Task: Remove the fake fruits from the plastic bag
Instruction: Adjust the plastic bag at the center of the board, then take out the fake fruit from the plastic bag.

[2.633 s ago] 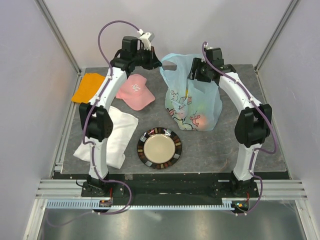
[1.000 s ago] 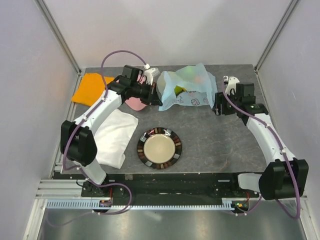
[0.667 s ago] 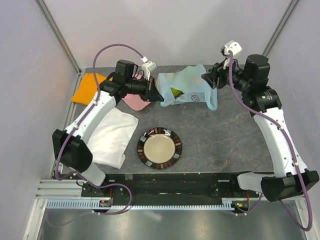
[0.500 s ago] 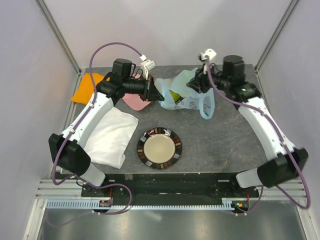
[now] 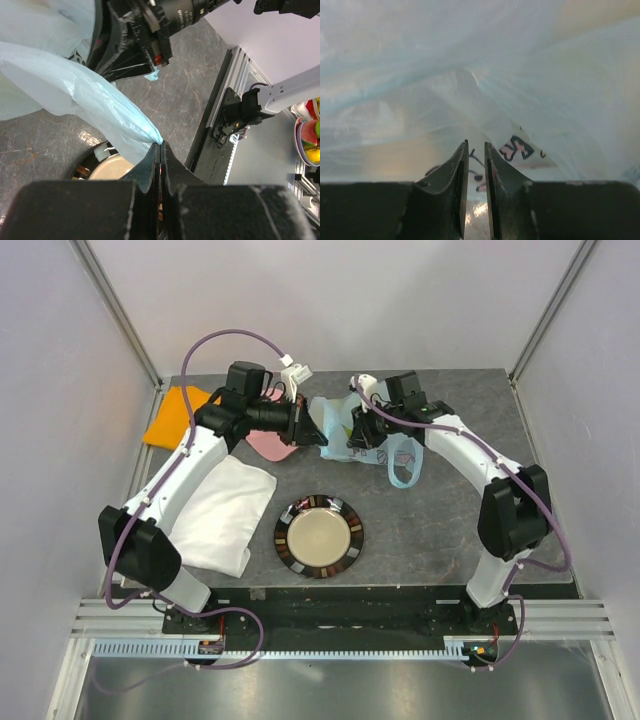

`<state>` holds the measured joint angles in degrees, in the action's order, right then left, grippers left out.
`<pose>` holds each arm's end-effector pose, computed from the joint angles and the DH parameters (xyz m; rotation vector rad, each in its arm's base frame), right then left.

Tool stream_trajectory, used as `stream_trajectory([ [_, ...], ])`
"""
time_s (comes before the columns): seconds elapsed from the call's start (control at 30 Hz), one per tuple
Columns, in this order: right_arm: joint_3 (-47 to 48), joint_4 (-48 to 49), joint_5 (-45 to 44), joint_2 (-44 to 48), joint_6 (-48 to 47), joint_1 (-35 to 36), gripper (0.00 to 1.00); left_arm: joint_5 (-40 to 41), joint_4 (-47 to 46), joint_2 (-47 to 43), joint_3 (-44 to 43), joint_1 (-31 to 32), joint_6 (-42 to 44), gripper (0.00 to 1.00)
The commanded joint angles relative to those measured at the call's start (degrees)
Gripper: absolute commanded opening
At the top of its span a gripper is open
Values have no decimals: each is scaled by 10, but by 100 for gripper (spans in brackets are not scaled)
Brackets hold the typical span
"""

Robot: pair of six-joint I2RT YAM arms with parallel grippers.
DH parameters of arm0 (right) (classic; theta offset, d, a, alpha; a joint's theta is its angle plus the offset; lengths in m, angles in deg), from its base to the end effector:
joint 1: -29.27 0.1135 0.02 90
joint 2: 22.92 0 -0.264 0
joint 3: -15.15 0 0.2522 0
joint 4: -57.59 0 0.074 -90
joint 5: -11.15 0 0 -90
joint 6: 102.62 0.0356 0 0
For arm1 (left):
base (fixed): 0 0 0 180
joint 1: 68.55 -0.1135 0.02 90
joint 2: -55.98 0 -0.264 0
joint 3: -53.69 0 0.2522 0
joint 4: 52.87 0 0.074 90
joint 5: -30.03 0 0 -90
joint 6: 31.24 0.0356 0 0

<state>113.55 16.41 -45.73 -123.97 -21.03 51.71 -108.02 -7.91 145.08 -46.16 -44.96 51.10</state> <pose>0.3599 0.1697 0.2891 -0.8904 2.1340 0.7964 0.3051 -0.1621 0.3695 0.7919 2.0373 -1.2165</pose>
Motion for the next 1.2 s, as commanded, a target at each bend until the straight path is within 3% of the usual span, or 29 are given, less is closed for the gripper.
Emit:
stream_trajectory([
  [0.0,38,47,-59,-53,28,15,26,6,-7,-16,9,0,-13,2],
  [0.17,102,79,-312,-141,72,10,29,25,5,-29,41,-5,4,2],
  [0.27,157,86,-362,-180,71,-4,31,52,26,-27,55,-5,40,2],
  [0.47,201,89,-363,-212,43,-20,47,167,62,-39,71,-5,115,2],
  [0.6,189,91,-288,-225,37,-24,56,156,73,-49,71,-6,128,1],
  [0.77,203,83,-266,-266,25,-21,65,153,72,-31,63,-6,125,2],
  [1.0,214,76,-273,-296,0,-20,66,154,71,-18,60,-10,126,1],
  [1.07,214,76,-287,-299,-4,-20,56,158,70,-18,60,-10,126,1],
  [1.1,214,76,-295,-297,-3,-20,46,158,70,-18,60,-10,126,2],
  [1.17,213,70,-298,-275,-3,-22,39,160,69,-16,58,-10,125,2],
])
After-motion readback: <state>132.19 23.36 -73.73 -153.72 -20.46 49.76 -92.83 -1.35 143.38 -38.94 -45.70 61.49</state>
